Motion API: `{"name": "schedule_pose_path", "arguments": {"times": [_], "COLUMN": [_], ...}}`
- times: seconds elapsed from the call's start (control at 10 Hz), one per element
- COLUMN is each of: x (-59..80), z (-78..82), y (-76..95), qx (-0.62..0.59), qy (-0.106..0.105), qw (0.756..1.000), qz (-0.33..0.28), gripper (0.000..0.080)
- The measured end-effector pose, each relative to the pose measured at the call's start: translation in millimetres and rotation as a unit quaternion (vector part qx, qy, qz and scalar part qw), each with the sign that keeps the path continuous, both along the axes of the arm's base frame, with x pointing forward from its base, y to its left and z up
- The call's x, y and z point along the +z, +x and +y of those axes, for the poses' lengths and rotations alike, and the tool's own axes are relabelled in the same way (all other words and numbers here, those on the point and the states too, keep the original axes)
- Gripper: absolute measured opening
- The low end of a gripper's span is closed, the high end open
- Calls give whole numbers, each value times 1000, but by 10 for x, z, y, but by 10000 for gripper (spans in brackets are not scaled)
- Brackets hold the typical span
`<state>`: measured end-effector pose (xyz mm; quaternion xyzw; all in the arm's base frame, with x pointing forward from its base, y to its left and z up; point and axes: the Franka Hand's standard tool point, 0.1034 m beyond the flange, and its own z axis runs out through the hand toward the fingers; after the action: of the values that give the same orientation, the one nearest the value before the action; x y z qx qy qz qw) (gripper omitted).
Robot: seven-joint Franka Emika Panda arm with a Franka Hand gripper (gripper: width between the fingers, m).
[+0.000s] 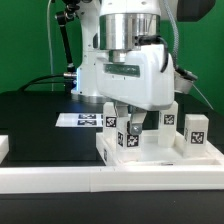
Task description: Assemble square table
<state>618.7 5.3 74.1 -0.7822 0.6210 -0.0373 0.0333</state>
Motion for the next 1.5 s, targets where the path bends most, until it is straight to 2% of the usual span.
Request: {"name": "schedule_pose_path", "arguments": {"times": [0.7,0.9,1.5], "x": [4,5,-4], "z": [12,9,-75], "y": [4,4,-66], "qx": [-172,-239,-371], "qy": [18,28,29], "qw": [985,971,928], "qz": [1,0,-2], "gripper": [290,290,295]}}
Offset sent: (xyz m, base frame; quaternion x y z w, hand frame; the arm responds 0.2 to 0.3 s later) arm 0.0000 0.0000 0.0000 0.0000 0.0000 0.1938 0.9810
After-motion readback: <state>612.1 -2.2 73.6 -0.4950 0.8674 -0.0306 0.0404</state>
